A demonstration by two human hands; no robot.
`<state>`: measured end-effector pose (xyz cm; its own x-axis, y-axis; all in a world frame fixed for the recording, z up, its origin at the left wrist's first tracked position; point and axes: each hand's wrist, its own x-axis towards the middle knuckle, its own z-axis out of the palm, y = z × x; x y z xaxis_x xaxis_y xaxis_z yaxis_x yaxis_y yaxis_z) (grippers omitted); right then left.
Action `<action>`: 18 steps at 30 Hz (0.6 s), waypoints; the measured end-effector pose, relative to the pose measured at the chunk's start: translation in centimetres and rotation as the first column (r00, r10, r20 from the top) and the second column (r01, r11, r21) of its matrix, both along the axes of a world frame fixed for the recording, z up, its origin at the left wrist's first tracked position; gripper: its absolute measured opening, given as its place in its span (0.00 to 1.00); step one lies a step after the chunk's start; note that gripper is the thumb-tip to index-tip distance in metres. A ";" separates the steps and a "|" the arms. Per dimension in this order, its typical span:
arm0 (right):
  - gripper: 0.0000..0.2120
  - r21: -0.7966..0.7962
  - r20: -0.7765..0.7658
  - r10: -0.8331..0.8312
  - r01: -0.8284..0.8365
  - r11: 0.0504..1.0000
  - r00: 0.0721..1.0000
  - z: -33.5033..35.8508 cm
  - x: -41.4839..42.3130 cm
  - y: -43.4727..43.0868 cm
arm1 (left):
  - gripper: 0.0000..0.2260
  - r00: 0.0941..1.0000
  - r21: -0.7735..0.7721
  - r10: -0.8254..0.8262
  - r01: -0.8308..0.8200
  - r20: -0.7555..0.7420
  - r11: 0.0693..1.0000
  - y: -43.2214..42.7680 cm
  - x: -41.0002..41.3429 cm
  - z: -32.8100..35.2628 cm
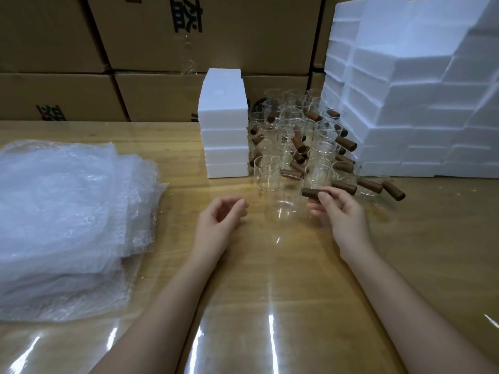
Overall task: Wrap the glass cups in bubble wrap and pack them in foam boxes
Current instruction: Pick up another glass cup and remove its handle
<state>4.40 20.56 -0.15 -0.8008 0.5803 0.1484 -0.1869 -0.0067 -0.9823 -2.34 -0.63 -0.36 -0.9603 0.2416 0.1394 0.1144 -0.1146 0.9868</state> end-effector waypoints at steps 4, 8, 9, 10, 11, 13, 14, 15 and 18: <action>0.15 -0.298 -0.067 0.170 -0.183 0.937 0.983 0.9 0.3 -0.8 | 0.17 0.997 0.007 -0.074 0.074 0.008 0.997 0.0 0.6 0.8; 0.17 -0.358 -0.070 0.199 -0.211 0.910 0.978 1.0 0.3 -2.1 | 0.18 0.998 0.045 -0.060 0.059 0.024 0.997 0.0 0.6 1.0; 0.17 -0.351 -0.064 0.204 -0.214 0.912 0.977 0.9 0.4 -2.3 | 0.18 0.997 0.029 -0.074 0.074 0.019 0.997 0.0 0.6 1.0; 0.17 -0.339 -0.057 0.210 -0.217 0.916 0.976 0.9 0.5 -2.6 | 0.19 0.995 0.009 -0.095 0.095 0.009 0.995 0.0 0.7 1.0; 0.16 -0.331 -0.051 0.213 -0.218 0.918 0.976 1.0 0.7 -2.8 | 0.19 0.994 -0.010 -0.113 0.113 -0.002 0.993 0.0 0.8 0.9; 0.16 -0.340 -0.049 0.211 -0.215 0.916 0.976 1.2 1.0 -3.1 | 0.19 0.993 -0.032 -0.115 0.115 -0.011 0.993 0.0 0.9 0.8; 0.16 -0.345 -0.053 0.211 -0.216 0.914 0.976 1.2 1.2 -3.2 | 0.19 0.994 -0.039 -0.106 0.106 -0.010 0.994 0.0 0.9 0.7; 0.16 -0.346 -0.057 0.214 -0.220 0.912 0.975 1.3 1.3 -3.5 | 0.19 0.995 -0.045 -0.098 0.097 -0.007 0.994 0.0 0.8 0.6; 0.13 -0.347 -0.087 0.221 -0.238 0.907 0.971 1.1 1.3 -4.5 | 0.18 0.995 -0.053 -0.097 0.098 0.012 0.994 -0.1 0.5 0.3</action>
<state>5.71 16.05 0.99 -0.9154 0.4024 0.0071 -0.1824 -0.3990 -0.8986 -1.82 -0.69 -0.05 -0.9329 0.3413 0.1147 0.0959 -0.0714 0.9928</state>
